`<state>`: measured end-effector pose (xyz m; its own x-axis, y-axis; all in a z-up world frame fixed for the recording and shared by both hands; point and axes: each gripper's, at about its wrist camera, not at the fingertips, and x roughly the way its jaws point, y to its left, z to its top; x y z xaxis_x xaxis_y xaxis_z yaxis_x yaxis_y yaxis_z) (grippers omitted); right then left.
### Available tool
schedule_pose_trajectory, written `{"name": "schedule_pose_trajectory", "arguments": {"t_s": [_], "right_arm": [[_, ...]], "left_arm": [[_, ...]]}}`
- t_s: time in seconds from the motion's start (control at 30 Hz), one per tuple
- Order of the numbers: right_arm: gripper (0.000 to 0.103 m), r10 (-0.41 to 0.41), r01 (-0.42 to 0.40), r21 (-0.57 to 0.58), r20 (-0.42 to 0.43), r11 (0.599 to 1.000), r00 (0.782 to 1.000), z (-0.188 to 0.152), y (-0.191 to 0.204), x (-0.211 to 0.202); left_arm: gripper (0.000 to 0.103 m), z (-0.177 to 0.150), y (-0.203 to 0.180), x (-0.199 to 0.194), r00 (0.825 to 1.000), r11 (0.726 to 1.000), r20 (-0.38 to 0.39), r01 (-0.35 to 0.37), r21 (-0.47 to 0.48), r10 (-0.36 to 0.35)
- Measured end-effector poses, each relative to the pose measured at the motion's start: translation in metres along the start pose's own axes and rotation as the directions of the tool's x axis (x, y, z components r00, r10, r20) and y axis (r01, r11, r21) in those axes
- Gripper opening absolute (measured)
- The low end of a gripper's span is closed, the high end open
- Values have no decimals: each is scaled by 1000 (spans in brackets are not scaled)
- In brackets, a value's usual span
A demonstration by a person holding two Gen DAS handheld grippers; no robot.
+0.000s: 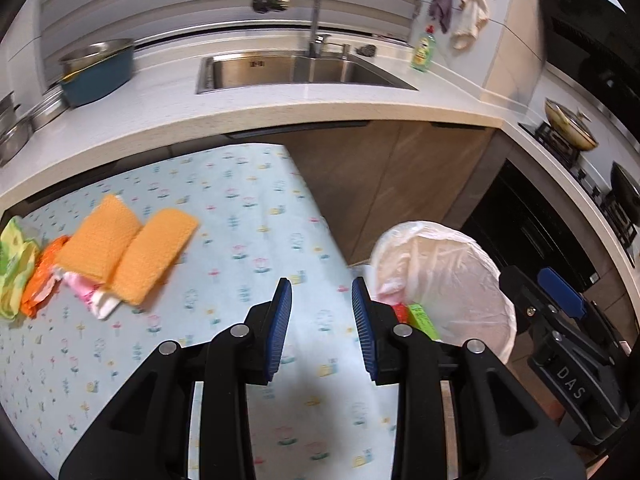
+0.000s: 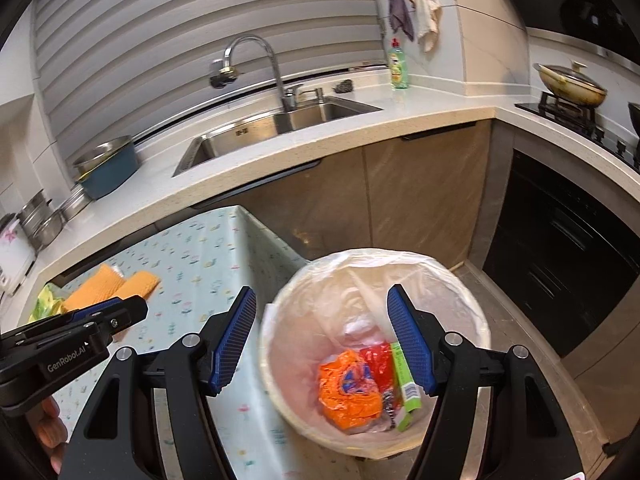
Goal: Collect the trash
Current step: 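Move both grippers back over the table toward the remaining items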
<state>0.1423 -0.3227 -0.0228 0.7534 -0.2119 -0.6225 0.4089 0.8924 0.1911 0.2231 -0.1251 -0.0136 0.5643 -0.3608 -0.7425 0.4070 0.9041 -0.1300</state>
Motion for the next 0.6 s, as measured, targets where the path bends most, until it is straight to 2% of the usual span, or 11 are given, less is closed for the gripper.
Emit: {"name": "schedule_pose_trajectory", "arguments": {"t_s": [0.27,0.6], "right_arm": [[66,92,-93,-78,-17,993,996,-6,76,0],[66,174,-182,-155,-59,971,983,-21,162,6]], "left_arm": [[30,-7,76,-27,995,991,22,-99,-89,101],[30,-23,172,-56,979,961,26,-196,-196,204]]}}
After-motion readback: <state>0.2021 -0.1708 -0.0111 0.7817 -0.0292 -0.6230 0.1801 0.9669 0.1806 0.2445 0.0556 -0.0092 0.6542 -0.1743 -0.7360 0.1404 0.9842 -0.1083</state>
